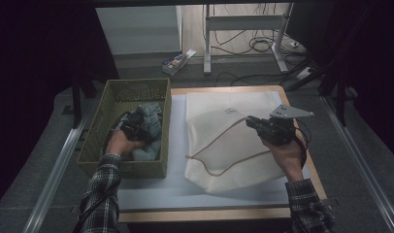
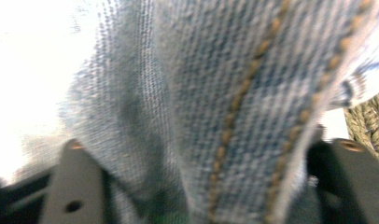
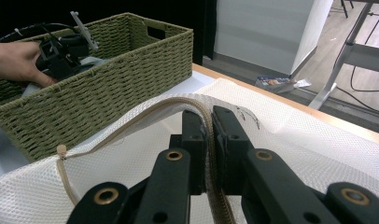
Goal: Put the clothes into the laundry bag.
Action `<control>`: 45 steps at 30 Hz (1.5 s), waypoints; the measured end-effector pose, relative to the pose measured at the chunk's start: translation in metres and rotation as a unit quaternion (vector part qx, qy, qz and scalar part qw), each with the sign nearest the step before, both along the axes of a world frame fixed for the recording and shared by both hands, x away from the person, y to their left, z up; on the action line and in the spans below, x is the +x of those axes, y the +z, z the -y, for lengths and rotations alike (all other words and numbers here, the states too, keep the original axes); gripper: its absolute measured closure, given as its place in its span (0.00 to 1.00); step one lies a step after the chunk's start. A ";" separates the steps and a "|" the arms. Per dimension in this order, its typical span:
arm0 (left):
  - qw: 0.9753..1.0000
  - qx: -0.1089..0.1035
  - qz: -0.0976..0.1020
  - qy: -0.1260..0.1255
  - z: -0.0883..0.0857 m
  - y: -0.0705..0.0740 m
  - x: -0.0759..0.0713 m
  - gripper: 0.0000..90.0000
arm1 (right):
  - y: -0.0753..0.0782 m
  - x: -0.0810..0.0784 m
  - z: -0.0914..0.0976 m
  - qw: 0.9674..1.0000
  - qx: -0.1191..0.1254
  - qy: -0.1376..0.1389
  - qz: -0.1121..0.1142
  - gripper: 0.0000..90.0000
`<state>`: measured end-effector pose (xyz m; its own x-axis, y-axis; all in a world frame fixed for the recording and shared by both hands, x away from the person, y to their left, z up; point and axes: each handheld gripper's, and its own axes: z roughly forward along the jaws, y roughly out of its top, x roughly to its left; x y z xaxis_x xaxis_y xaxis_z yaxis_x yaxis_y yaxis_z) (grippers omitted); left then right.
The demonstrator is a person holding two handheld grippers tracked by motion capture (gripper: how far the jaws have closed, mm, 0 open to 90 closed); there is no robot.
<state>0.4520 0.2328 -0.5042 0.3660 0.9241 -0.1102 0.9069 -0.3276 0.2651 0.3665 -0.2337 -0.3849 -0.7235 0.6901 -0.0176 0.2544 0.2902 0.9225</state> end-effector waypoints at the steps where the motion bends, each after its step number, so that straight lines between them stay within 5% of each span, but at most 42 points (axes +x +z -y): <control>1: 1.000 0.001 0.000 0.000 0.000 0.000 0.000 0.44 | 0.000 0.000 0.000 1.000 0.000 0.000 0.000 0.92; 5: 1.000 0.001 0.000 0.001 -0.002 0.003 0.000 0.57 | 0.000 0.000 0.001 1.000 0.001 0.000 0.000 0.92; 10: 1.000 -0.023 -0.007 0.020 -0.008 0.003 0.001 0.72 | 0.000 0.000 0.001 1.000 0.002 0.000 0.001 0.92; 16: 1.000 -0.017 -0.002 0.016 -0.007 0.005 0.001 0.75 | 0.000 0.000 0.001 1.000 0.003 0.000 0.000 0.92; 29: 0.998 -0.053 0.000 0.016 -0.019 0.013 -0.001 0.78 | 0.000 0.001 0.003 1.000 0.004 -0.002 0.000 0.92; 38: 0.997 -0.061 0.033 0.017 -0.029 0.030 -0.007 0.78 | 0.000 0.001 0.003 1.000 0.008 -0.004 0.000 0.93; 45: 0.994 -0.077 0.067 0.033 -0.042 0.044 -0.014 0.79 | 0.001 0.001 0.004 1.000 0.010 -0.003 -0.001 0.94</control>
